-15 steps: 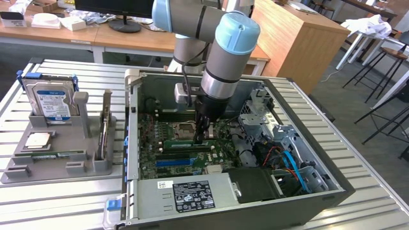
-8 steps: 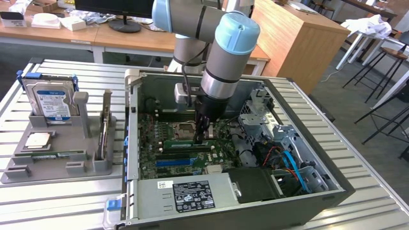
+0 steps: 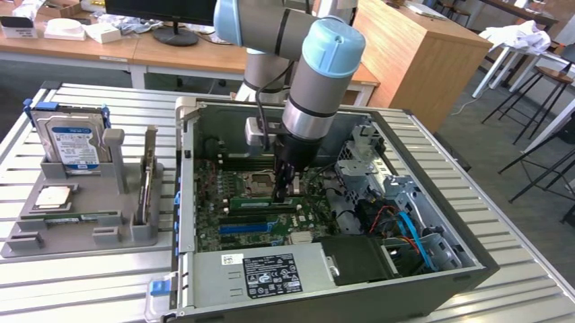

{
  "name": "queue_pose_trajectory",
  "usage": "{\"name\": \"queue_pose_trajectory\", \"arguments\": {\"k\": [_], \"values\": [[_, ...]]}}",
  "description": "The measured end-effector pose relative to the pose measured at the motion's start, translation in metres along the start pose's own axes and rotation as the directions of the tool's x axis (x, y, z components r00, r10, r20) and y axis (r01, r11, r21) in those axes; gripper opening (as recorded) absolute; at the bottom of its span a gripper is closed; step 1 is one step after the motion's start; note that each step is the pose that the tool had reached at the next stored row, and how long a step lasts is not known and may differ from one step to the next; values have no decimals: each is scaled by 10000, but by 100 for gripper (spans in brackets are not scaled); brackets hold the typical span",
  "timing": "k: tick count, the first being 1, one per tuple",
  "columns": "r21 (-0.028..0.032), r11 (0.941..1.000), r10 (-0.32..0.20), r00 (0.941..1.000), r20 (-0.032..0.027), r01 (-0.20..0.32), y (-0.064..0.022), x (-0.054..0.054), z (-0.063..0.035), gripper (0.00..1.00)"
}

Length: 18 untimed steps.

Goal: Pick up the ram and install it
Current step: 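Insert the ram into the slot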

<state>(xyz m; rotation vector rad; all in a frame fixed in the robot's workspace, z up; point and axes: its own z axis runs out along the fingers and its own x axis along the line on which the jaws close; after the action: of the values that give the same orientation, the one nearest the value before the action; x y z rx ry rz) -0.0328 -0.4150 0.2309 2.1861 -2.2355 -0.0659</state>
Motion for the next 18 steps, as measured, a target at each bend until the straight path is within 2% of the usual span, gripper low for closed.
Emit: {"name": "queue_pose_trajectory", "arguments": {"k": [18], "values": [[0,10000,0,10000,-2,0,-9,0,12,11]]}}
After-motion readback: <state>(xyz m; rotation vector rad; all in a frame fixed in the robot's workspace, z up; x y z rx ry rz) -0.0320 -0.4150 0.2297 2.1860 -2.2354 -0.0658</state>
